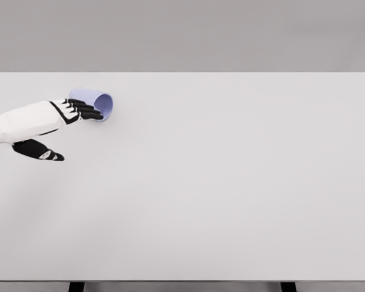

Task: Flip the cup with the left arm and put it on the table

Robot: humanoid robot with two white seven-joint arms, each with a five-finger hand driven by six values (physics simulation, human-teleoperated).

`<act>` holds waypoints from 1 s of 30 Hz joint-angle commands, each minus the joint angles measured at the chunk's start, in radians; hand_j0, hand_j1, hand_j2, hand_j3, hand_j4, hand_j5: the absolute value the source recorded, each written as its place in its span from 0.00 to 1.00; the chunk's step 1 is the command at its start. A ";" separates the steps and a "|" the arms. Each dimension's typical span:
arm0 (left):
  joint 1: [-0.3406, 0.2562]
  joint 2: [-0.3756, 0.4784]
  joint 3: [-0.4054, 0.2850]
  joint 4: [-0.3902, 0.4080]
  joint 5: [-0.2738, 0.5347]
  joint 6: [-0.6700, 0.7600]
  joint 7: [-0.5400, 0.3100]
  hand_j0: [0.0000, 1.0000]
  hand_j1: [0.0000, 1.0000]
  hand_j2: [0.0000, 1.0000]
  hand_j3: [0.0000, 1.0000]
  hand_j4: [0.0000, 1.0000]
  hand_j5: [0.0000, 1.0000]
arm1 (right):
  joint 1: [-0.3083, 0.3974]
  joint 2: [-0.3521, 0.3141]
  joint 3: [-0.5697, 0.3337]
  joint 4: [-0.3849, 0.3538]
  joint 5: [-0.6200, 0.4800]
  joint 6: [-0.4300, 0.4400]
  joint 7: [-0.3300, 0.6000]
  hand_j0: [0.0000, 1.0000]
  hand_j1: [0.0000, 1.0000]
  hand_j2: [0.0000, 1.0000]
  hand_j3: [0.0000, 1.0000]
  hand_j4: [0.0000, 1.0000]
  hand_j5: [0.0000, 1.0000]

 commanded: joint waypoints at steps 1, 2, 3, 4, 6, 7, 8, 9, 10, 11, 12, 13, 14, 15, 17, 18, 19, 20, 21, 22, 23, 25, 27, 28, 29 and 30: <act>0.000 -0.009 -0.005 -0.003 0.002 0.004 0.000 1.00 1.00 1.00 1.00 1.00 1.00 | 0.000 0.000 -0.001 0.000 0.000 0.000 -0.002 1.00 1.00 1.00 1.00 1.00 1.00; 0.000 -0.009 -0.005 0.001 0.001 0.004 0.000 1.00 1.00 1.00 1.00 1.00 1.00 | 0.000 0.000 0.000 0.001 0.000 0.000 -0.002 1.00 1.00 1.00 1.00 1.00 1.00; -0.002 -0.009 -0.005 0.011 0.002 0.004 0.000 1.00 1.00 1.00 1.00 1.00 1.00 | 0.000 0.000 0.002 0.001 0.000 0.000 -0.002 1.00 1.00 1.00 1.00 1.00 1.00; -0.006 -0.009 -0.005 0.028 0.002 0.004 0.000 1.00 1.00 1.00 1.00 1.00 1.00 | 0.000 0.000 0.002 0.001 0.000 0.000 -0.002 1.00 1.00 1.00 1.00 1.00 1.00; -0.018 -0.009 -0.003 0.062 0.002 0.004 0.000 1.00 1.00 1.00 1.00 1.00 1.00 | 0.000 0.000 0.002 0.001 0.000 0.000 -0.002 1.00 1.00 1.00 1.00 1.00 1.00; -0.043 -0.010 -0.003 0.070 0.005 0.004 0.000 1.00 1.00 1.00 1.00 1.00 1.00 | 0.000 0.000 0.002 0.001 0.000 0.000 -0.002 1.00 1.00 1.00 1.00 1.00 1.00; -0.052 -0.016 -0.003 0.076 0.007 0.014 0.000 1.00 1.00 1.00 1.00 1.00 1.00 | 0.000 0.000 0.002 0.001 0.000 0.000 -0.002 1.00 1.00 1.00 1.00 1.00 1.00; -0.054 -0.026 -0.005 0.080 0.005 0.022 0.000 1.00 1.00 1.00 1.00 1.00 1.00 | 0.000 0.000 0.002 0.001 0.000 0.000 -0.002 1.00 1.00 1.00 1.00 1.00 1.00; -0.061 -0.030 -0.003 0.096 0.002 0.022 0.000 1.00 1.00 1.00 1.00 1.00 1.00 | 0.000 0.000 0.002 0.001 0.000 0.000 -0.002 1.00 1.00 1.00 1.00 1.00 1.00; -0.092 -0.027 -0.008 0.119 0.015 0.019 0.000 1.00 1.00 1.00 1.00 1.00 1.00 | 0.000 0.000 0.002 0.001 0.000 0.000 -0.002 1.00 1.00 1.00 1.00 1.00 1.00; -0.135 -0.020 -0.032 0.160 0.036 0.022 0.000 1.00 1.00 1.00 1.00 1.00 1.00 | 0.000 0.000 0.002 0.001 0.000 0.000 -0.002 1.00 1.00 1.00 1.00 1.00 1.00; -0.239 -0.003 -0.147 0.220 0.091 0.028 0.000 1.00 1.00 1.00 1.00 1.00 1.00 | 0.000 0.000 0.002 0.001 0.000 0.000 -0.002 1.00 1.00 1.00 1.00 1.00 1.00; -0.313 0.000 -0.242 0.275 0.120 0.036 0.000 1.00 1.00 1.00 1.00 1.00 1.00 | 0.000 0.000 0.002 0.001 0.000 0.000 -0.002 1.00 1.00 1.00 1.00 1.00 1.00; -0.394 0.003 -0.351 0.341 0.120 0.047 0.000 1.00 1.00 1.00 1.00 1.00 1.00 | 0.000 0.000 0.002 0.001 0.000 0.000 -0.002 1.00 1.00 1.00 1.00 1.00 1.00; -0.485 0.003 -0.482 0.367 0.104 0.054 0.000 1.00 1.00 1.00 1.00 1.00 1.00 | 0.000 0.000 0.002 0.001 0.000 0.000 -0.002 1.00 1.00 1.00 1.00 1.00 1.00; -0.505 0.014 -0.522 0.381 0.104 0.071 0.000 1.00 1.00 1.00 1.00 1.00 1.00 | 0.000 0.000 0.002 0.001 0.000 0.000 -0.002 1.00 1.00 1.00 1.00 1.00 1.00; -0.512 -0.001 -0.537 0.399 0.104 0.088 0.000 1.00 1.00 1.00 1.00 1.00 1.00 | 0.000 0.000 0.002 0.001 0.000 0.000 -0.002 1.00 1.00 1.00 1.00 1.00 1.00; -0.555 -0.058 -0.556 0.410 0.105 0.175 0.000 1.00 1.00 1.00 1.00 1.00 1.00 | 0.000 0.000 0.002 0.001 0.000 0.000 -0.002 1.00 1.00 1.00 1.00 1.00 1.00; -0.571 -0.067 -0.577 0.412 0.104 0.243 0.000 1.00 1.00 1.00 1.00 1.00 1.00 | 0.000 0.000 0.002 0.001 0.000 0.000 -0.002 1.00 1.00 1.00 1.00 1.00 1.00; -0.598 -0.069 -0.594 0.427 0.105 0.309 0.000 1.00 1.00 1.00 1.00 1.00 1.00 | 0.000 0.000 0.002 0.001 0.000 0.000 -0.002 1.00 1.00 1.00 1.00 1.00 1.00; -0.604 -0.072 -0.603 0.439 0.108 0.336 0.000 1.00 1.00 1.00 1.00 1.00 1.00 | 0.000 0.000 0.002 0.001 0.000 0.000 -0.002 1.00 1.00 1.00 1.00 1.00 1.00; -0.611 -0.084 -0.603 0.453 0.113 0.381 0.000 1.00 1.00 1.00 1.00 1.00 1.00 | 0.002 0.000 0.002 0.001 0.000 0.000 -0.002 1.00 1.00 1.00 1.00 1.00 1.00; -0.609 -0.087 -0.606 0.456 0.113 0.384 0.000 1.00 1.00 1.00 1.00 1.00 1.00 | 0.000 0.000 0.002 0.001 0.000 0.000 -0.002 1.00 1.00 1.00 1.00 1.00 1.00; -0.609 -0.101 -0.608 0.464 0.111 0.384 0.000 1.00 1.00 1.00 1.00 1.00 1.00 | 0.000 0.000 0.002 0.001 0.000 0.000 -0.002 1.00 1.00 1.00 1.00 1.00 1.00; -0.609 -0.110 -0.609 0.470 0.100 0.381 0.000 1.00 1.00 1.00 1.00 1.00 1.00 | 0.000 0.000 0.002 0.001 0.000 0.000 -0.002 1.00 1.00 1.00 1.00 1.00 1.00; -0.609 -0.115 -0.617 0.470 0.096 0.381 0.000 1.00 1.00 1.00 1.00 1.00 1.00 | 0.000 0.000 0.002 0.001 0.000 0.000 -0.002 1.00 1.00 1.00 1.00 1.00 1.00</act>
